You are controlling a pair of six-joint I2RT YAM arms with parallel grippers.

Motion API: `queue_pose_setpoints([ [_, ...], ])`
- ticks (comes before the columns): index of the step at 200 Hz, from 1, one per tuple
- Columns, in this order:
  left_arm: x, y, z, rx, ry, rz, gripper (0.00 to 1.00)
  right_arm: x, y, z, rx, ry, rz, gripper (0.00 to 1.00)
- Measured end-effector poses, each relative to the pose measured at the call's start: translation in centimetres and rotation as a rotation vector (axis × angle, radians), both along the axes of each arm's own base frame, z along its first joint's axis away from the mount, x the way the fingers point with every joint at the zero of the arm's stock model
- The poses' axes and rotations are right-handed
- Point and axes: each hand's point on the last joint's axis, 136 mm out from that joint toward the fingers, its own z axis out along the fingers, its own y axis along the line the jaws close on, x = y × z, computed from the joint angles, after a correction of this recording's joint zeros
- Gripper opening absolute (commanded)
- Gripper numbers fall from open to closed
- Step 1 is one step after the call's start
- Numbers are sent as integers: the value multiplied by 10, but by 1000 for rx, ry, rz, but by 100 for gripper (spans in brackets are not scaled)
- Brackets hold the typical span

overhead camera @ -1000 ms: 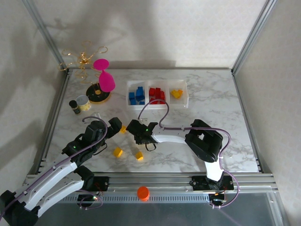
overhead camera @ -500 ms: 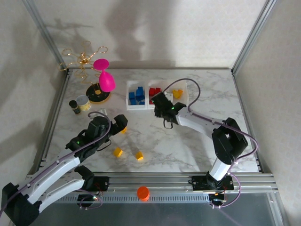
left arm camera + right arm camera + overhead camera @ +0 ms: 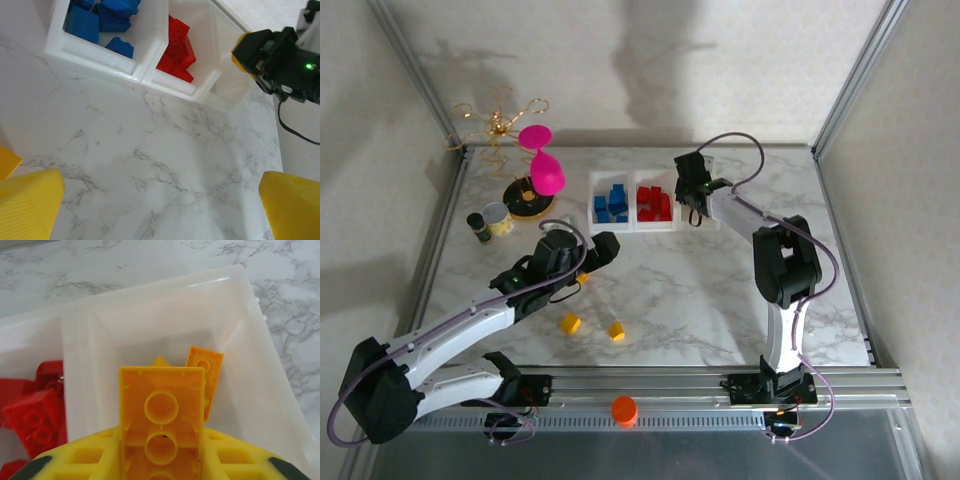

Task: Sort the legos into containers by color
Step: Place the lego in the container, then pick up the lego from the bottom-center of the table.

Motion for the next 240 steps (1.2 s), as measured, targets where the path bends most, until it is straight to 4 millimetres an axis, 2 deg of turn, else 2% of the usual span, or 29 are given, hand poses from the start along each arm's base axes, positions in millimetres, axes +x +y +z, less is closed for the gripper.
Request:
queue_pose_setpoints([
  [24,5,-4,2,1,-7,-6,100,17,-4,-6,-16,5,2,48],
  [41,7,-6,4,2,-10,-7,100,22,-5,-5,-24,3,5,54],
  [79,9,-8,10,-5,-22,-8,100,19,0,-4,-19,10,30,58],
  [104,9,-7,12,-4,-23,-8,99,2,6,8,-16,4,54,60],
  [134,2,0,20,-5,-32,-1,100,-37,38,39,11,-37,142,63],
  [163,-8,13,32,-5,-52,20,100,-86,71,47,33,-35,258,68],
  [198,-23,32,22,27,-30,54,100,-155,100,26,20,38,399,70],
  [240,-40,52,4,73,23,91,100,-229,119,-9,15,171,501,72],
])
